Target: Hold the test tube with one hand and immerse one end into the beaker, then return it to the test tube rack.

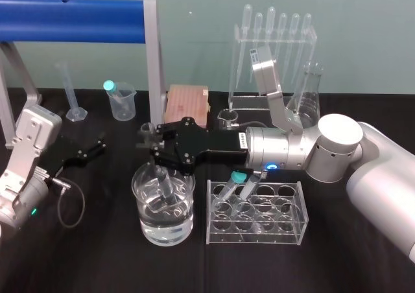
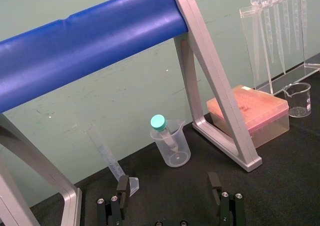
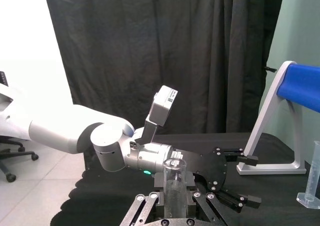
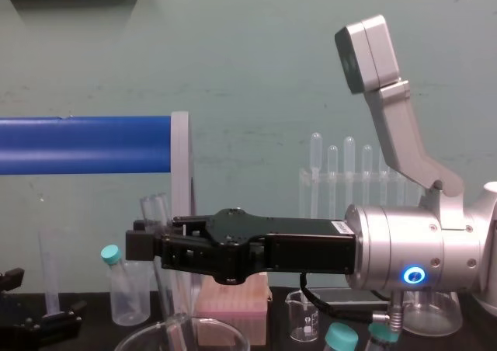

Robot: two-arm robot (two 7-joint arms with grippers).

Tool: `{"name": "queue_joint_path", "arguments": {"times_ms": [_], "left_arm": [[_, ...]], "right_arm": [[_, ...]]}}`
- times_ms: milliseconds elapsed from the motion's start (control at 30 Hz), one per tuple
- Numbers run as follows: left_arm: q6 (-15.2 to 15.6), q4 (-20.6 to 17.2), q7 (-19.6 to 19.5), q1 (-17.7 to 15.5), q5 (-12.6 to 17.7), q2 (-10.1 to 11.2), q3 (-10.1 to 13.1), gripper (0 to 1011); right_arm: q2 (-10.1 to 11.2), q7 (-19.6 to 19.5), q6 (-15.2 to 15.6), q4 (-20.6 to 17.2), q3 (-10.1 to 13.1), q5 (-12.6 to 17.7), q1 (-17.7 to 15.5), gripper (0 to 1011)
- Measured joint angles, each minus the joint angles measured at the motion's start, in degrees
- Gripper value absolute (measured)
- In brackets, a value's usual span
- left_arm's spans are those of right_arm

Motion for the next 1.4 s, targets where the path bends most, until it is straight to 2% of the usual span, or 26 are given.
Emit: {"name": "queue_joint_path", "arguments": {"times_ms": [1400], "left_arm": [[0.0,0.0,0.0,0.0,0.0,0.0,0.0,1000]], "right_arm": [[0.0,0.0,0.0,0.0,0.0,0.0,0.0,226]]}}
